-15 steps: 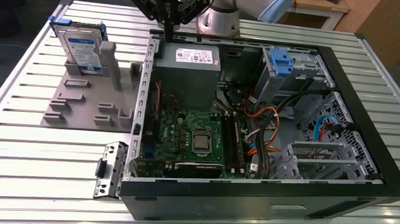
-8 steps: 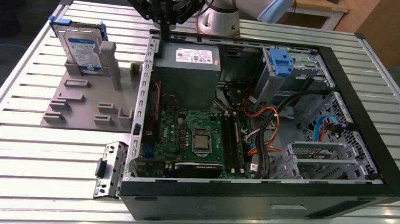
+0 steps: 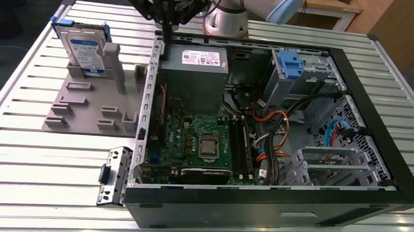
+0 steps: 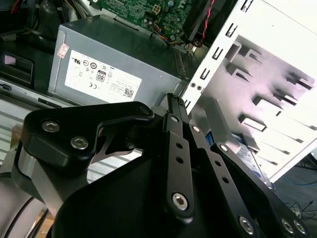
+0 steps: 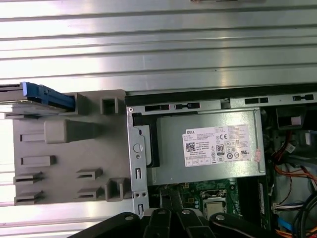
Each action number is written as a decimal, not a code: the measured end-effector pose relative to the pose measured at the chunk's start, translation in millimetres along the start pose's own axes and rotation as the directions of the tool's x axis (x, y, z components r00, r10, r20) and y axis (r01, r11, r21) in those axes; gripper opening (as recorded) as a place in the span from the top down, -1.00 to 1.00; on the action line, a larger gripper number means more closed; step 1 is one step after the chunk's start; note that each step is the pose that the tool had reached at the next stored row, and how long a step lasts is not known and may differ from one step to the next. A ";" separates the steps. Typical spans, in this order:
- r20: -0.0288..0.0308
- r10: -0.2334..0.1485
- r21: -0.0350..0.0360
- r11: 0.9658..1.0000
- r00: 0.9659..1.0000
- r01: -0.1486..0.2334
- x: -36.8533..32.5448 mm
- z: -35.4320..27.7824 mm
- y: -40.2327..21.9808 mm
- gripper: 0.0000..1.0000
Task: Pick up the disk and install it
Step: 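Reach for the disk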
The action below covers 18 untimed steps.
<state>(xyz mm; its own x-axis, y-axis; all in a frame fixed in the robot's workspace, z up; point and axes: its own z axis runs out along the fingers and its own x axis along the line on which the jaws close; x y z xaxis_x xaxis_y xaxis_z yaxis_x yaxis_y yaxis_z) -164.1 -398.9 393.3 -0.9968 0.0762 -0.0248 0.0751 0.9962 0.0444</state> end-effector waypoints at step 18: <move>0.000 0.000 0.000 1.000 1.000 0.000 16.4 -0.2 -1.2 0.80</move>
<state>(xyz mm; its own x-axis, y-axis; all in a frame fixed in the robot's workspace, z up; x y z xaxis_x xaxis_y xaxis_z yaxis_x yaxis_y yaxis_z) -180.5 -398.9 393.0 -0.9968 0.0762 -0.0248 0.0751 0.9962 0.0444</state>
